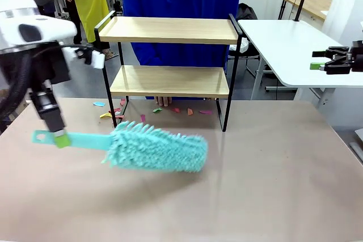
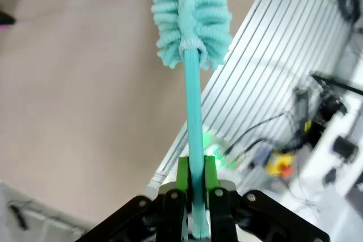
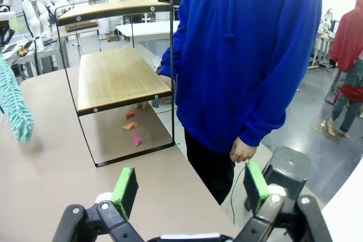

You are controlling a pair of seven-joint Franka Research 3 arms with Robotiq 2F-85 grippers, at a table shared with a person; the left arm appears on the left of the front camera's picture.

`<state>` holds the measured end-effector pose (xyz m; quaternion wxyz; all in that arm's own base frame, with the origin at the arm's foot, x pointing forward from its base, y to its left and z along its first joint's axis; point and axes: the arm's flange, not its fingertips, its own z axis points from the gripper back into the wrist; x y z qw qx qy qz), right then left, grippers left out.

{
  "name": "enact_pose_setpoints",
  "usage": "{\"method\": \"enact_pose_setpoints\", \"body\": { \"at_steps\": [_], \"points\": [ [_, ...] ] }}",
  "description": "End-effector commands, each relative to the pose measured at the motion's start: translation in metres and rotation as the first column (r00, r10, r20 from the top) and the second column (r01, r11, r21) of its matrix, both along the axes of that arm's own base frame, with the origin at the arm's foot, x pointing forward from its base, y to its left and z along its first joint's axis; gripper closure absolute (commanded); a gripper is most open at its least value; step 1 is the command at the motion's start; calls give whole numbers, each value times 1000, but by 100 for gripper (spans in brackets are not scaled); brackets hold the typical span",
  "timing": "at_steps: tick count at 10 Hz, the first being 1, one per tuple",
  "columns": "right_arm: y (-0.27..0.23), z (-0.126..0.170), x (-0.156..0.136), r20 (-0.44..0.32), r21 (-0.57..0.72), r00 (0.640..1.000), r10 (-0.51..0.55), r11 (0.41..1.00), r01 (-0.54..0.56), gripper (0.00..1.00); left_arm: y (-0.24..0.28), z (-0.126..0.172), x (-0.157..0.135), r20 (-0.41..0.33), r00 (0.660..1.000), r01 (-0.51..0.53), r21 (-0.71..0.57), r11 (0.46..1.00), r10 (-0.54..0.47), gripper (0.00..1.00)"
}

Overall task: Clean the shelf.
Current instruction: Clean the specific section of the Shelf indicated by the human with the Duster.

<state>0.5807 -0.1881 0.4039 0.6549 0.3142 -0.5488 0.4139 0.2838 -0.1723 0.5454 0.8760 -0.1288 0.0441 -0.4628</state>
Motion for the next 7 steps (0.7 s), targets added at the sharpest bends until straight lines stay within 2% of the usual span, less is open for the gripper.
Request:
{"method": "enact_pose_setpoints", "body": {
  "at_steps": [1, 2, 3, 5, 6, 7],
  "points": [
    [2, 3, 0, 6, 1, 1000, 0, 1000, 0, 0, -42, 4, 2, 41, 988, -143, -70, 987, 146, 87],
    [2, 3, 0, 6, 1, 1000, 0, 1000, 0, 0, -65, 4, 7, 28, 984, -173, -115, 978, 178, 87],
    [2, 3, 0, 6, 1, 1000, 0, 1000, 0, 0, -91, 6, 15, 48, 952, -293, -125, 948, 301, 87],
    [2, 3, 0, 6, 1, 1000, 0, 1000, 0, 0, -124, 9, 27, 76, 933, -346, -84, 935, 352, 87],
    [2, 3, 0, 6, 1, 1000, 0, 1000, 0, 0, -130, 8, 32, 96, 900, -421, -61, 905, 426, 87],
    [2, 3, 0, 6, 1, 1000, 0, 1000, 0, 0, -133, 9, 33, 60, 928, -363, -60, 930, 367, 87]
  ]
}}
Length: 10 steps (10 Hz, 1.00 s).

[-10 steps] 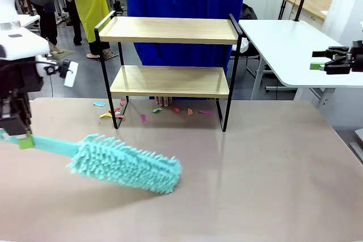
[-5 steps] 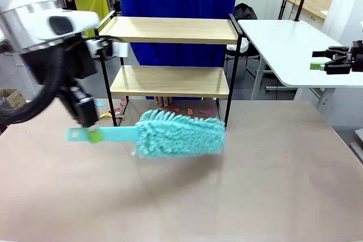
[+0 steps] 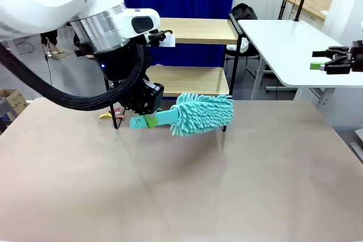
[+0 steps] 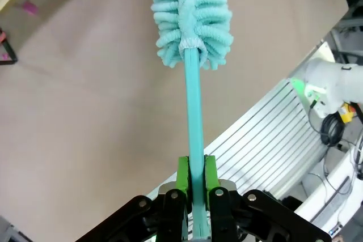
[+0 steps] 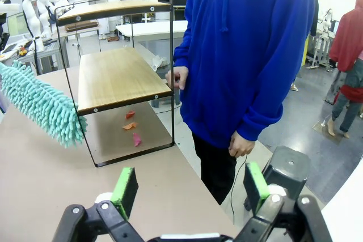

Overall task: Clean the shelf.
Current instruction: Clean the specific section of the Shelf indicated by the human with the Duster.

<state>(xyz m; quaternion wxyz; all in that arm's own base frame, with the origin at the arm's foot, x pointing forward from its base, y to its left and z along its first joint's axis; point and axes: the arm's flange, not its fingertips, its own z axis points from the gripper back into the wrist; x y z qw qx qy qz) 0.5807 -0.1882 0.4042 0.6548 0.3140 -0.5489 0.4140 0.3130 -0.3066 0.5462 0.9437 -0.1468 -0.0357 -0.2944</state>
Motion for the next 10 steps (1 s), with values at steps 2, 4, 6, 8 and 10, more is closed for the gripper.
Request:
{"method": "enact_pose_setpoints", "body": {
  "at_steps": [2, 4, 6, 8, 10],
  "points": [
    [2, 3, 0, 6, 2, 1000, 1, 1000, -1, 0, 0, 0, 0, 0, 1000, 0, 0, 1000, 0, 87],
    [2, 3, 0, 6, 2, 1000, 1, 1000, -1, 0, 0, 0, 0, 0, 1000, 0, 0, 1000, 0, 87],
    [2, 3, 0, 6, 2, 1000, 1, 1000, -1, 0, -15, -4, 1, -72, 990, -119, 50, 992, 122, 87],
    [2, 3, 0, 6, 2, 1000, 1, 1000, -1, 0, -42, -18, 4, -72, 987, -148, -58, 987, 143, 87],
    [2, 3, 0, 6, 2, 1000, 1, 1000, -1, 0, -66, -34, 10, -62, 970, -239, -110, 965, 234, 87]
  ]
}}
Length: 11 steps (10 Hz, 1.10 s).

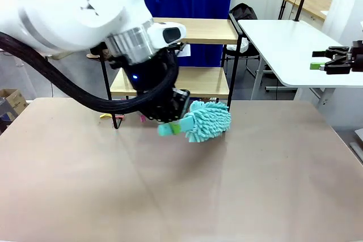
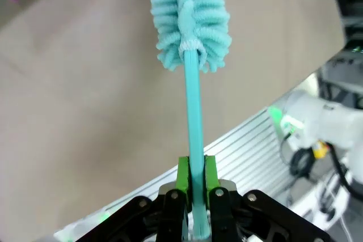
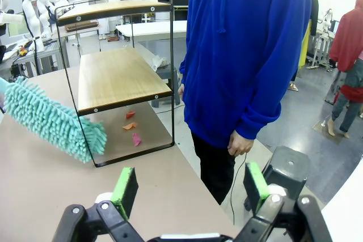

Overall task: Clean the shelf.
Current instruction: Clean the specific section of the Shelf indicated by the human with the Duster.

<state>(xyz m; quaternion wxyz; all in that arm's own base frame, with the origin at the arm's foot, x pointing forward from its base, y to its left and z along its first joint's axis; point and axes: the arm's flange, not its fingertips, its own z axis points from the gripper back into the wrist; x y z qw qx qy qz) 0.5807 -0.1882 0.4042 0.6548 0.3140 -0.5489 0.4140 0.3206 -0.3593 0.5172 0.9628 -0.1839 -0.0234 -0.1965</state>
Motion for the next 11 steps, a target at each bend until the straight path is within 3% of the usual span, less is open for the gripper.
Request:
{"method": "enact_pose_setpoints", "body": {
  "at_steps": [1, 6, 11],
  "points": [
    [2, 3, 0, 6, 2, 1000, 0, 1000, -1, 0, -22, -13, 7, 60, 991, -119, -51, 992, 122, 87],
    [2, 3, 0, 6, 2, 1000, 0, 1000, -1, 0, -59, -39, 21, 156, 954, -253, -41, 967, 256, 87],
    [2, 3, 0, 6, 2, 1000, 0, 1000, -1, 0, -90, -77, 45, 147, 898, -401, -119, 908, 415, 87]
  ]
}}
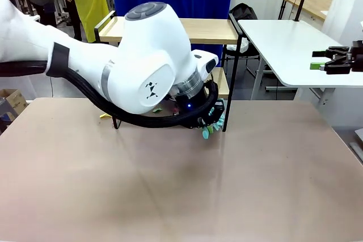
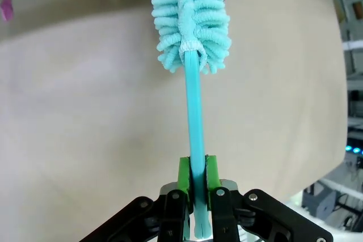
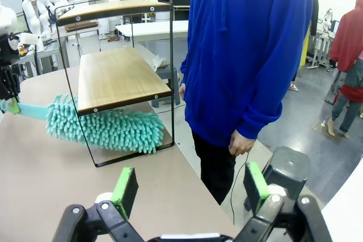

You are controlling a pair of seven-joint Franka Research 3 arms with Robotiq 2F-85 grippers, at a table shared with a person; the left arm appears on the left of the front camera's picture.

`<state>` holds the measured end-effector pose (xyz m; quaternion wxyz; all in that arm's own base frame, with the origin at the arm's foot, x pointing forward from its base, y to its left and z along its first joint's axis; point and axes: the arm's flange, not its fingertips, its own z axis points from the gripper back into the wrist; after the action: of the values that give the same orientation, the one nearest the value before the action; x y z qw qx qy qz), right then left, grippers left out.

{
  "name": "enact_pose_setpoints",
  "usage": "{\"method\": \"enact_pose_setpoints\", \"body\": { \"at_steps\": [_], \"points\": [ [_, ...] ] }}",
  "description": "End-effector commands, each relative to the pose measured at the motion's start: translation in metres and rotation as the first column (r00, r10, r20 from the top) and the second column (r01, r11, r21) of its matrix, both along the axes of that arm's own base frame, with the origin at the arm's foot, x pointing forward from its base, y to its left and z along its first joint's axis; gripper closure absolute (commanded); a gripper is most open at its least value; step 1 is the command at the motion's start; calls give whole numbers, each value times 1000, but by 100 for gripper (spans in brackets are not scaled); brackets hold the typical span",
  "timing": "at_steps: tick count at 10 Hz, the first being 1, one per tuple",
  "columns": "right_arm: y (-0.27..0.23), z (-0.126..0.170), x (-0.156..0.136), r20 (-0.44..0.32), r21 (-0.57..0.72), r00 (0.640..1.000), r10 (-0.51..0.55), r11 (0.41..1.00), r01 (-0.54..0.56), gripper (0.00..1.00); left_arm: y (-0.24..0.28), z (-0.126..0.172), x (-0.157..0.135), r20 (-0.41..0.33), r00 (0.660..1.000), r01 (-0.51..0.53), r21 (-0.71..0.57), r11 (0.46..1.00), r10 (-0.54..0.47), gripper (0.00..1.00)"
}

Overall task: Clean the shelf.
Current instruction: Clean the specific section of the Shelf indicated by the human with the Duster.

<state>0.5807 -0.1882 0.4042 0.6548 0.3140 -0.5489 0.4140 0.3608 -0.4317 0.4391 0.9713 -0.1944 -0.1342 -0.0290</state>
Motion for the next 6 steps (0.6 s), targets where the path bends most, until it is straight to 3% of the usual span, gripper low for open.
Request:
{"method": "enact_pose_setpoints", "body": {
  "at_steps": [1, 3, 6],
  "points": [
    [2, 2, 0, 6, 2, 1000, 1, 1000, -1, 0, -22, -6, 8, 28, 997, -78, -4, 997, 78, 87],
    [2, 2, 0, 6, 2, 1000, 1, 1000, -1, 0, -32, -17, 14, 61, 992, -113, 26, 993, 111, 87],
    [2, 2, 0, 6, 2, 1000, 1, 1000, -1, 0, -42, -36, 25, 38, 993, -113, 45, 993, 112, 87]
  ]
}}
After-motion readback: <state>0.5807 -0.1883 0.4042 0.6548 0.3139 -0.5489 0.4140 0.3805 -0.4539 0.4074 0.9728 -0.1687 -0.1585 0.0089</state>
